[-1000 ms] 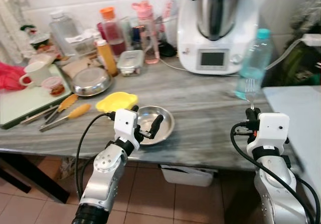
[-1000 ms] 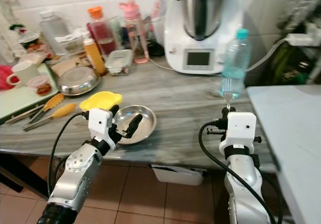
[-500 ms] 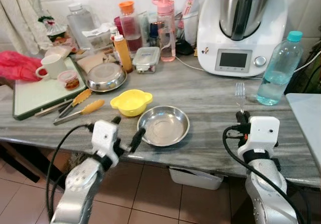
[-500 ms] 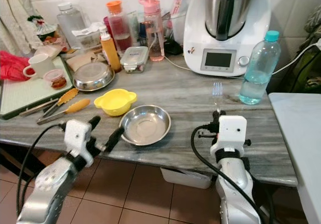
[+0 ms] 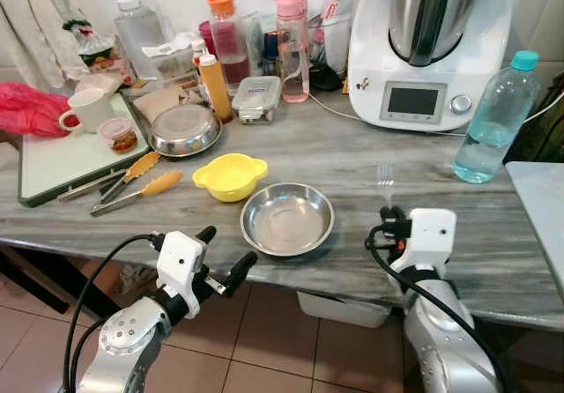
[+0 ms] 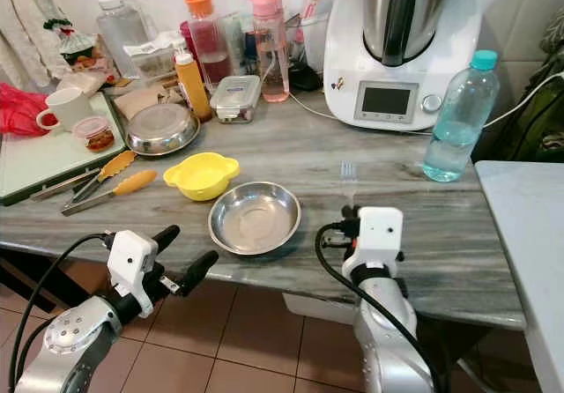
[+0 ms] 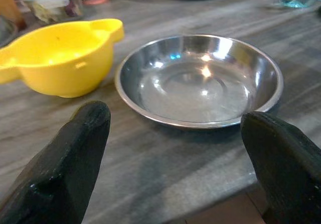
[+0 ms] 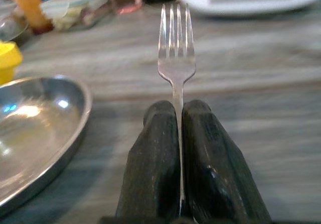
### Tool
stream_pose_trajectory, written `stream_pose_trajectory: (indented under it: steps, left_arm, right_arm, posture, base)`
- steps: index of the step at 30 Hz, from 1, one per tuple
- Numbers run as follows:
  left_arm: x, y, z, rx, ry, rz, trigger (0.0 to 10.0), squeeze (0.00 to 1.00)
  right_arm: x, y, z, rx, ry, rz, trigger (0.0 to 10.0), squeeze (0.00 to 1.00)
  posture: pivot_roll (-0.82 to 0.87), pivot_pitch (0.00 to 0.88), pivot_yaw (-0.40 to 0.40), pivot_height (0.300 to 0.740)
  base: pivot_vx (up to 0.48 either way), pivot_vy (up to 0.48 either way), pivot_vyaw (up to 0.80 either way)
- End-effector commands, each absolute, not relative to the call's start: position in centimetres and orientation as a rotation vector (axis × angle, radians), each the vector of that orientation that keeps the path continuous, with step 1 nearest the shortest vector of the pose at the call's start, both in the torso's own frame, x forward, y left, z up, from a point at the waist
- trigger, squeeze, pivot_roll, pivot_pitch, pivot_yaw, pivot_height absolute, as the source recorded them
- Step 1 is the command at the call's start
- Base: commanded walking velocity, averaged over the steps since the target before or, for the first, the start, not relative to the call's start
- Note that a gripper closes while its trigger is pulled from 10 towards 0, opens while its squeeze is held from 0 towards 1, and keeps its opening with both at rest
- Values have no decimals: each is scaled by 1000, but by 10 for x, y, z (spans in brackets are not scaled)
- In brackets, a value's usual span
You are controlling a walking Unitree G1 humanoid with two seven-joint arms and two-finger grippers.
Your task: Setting the table
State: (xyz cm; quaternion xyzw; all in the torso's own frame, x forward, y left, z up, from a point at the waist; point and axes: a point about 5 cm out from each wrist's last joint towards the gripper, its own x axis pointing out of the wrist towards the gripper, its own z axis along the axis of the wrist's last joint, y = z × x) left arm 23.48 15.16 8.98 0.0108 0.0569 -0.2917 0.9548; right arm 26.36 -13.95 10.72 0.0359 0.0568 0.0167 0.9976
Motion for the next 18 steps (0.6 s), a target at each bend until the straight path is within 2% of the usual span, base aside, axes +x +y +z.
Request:
stream_pose_trajectory:
  steps: [1,18]
  left_arm:
    - [230,154,90,37,131,-615,10000,0]
    - [234,146,114,46,115,-641,10000,0]
  right_arm:
    - [267,-131,109,105,122,61,10000,0]
    - [270,-112,77,138,275,91,10000,0]
  posture:
    - [-99,42,121,740]
    - [-83,38,119,740]
  base:
    - [0,0,0]
    - [0,0,0]
